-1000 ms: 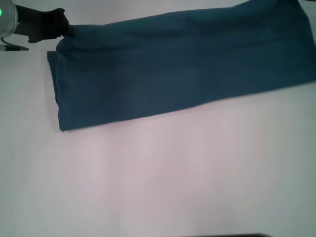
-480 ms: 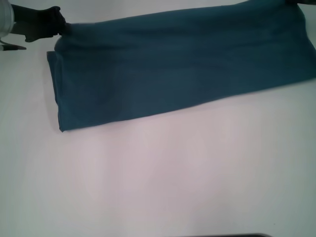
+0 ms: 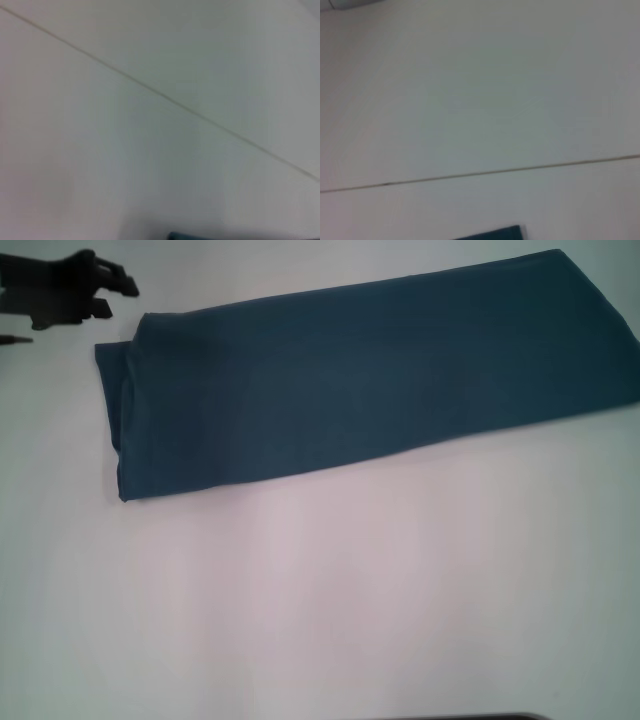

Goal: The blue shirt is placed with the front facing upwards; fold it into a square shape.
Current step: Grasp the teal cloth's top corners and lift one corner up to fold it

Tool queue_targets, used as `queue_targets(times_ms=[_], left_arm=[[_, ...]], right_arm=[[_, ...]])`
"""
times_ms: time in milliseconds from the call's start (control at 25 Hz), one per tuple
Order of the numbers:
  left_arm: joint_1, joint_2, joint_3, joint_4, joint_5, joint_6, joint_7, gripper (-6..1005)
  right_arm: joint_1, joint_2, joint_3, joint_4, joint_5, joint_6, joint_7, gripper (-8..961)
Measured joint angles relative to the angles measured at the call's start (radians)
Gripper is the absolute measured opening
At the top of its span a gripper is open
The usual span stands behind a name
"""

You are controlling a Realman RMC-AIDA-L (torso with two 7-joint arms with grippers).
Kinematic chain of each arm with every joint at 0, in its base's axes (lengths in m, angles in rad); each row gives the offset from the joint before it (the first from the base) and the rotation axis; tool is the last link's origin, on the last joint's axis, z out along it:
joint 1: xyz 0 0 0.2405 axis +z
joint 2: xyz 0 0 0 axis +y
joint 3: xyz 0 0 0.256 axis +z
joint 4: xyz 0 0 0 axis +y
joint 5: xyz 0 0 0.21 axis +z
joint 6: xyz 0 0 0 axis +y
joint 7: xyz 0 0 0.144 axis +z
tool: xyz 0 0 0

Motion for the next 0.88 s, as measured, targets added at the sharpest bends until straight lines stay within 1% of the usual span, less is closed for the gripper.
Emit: queue_targets(times_ms=[80,160,240,280,360,400,440,520,560,640,720,800,880], left_arm=[[0.027,-0.008,-0.001,-0.037,-0.052,0.018,0.021,286],[0.062,-0.018,-0.002,-0.076,-0.130,0.042,0.065,363],[0.104,-0.021,-0.002,-0.098,-0.236,0.079,0.129,442],[0.129,-0.019,-0.002,-0.099,-0.304,0.111,0.174,482],[0.167,-0.011,-0.006,-0.093,-0.393,0.157,0.224,561],[0.201,-0.006,-0.011,-0.086,-0.463,0.205,0.256,582],[0.225,-0.002,-0.017,-0.082,-0.504,0.240,0.275,602],[0.266,0.002,-0.033,-0.073,-0.553,0.299,0.294,643],[0.292,0.004,-0.050,-0.061,-0.569,0.339,0.300,664],[0.327,0.005,-0.074,-0.038,-0.578,0.396,0.301,655],[0.361,0.001,-0.089,-0.004,-0.583,0.437,0.321,651],[0.384,-0.008,-0.090,0.026,-0.584,0.456,0.364,651],[0.390,-0.012,-0.088,0.038,-0.582,0.461,0.385,652]], right_arm=[[-0.007,-0.016,0.051,-0.033,0.027,-0.084,-0.034,264],[-0.025,-0.029,0.114,-0.048,0.109,-0.197,-0.109,336],[-0.070,-0.037,0.193,-0.052,0.263,-0.329,-0.219,407],[-0.098,-0.036,0.222,-0.052,0.343,-0.399,-0.278,443],[-0.173,-0.023,0.260,-0.056,0.505,-0.525,-0.402,527],[-0.217,-0.013,0.268,-0.060,0.569,-0.585,-0.466,575],[-0.260,-0.003,0.272,-0.062,0.624,-0.635,-0.515,623],[-0.341,0.016,0.275,-0.063,0.693,-0.719,-0.583,719],[-0.379,0.027,0.276,-0.062,0.715,-0.763,-0.608,788],[-0.438,0.049,0.277,-0.058,0.730,-0.830,-0.633,927],[-0.478,0.070,0.276,-0.054,0.725,-0.870,-0.642,926],[-0.497,0.088,0.272,-0.051,0.698,-0.886,-0.644,925],[-0.490,0.093,0.269,-0.049,0.653,-0.890,-0.640,924]])
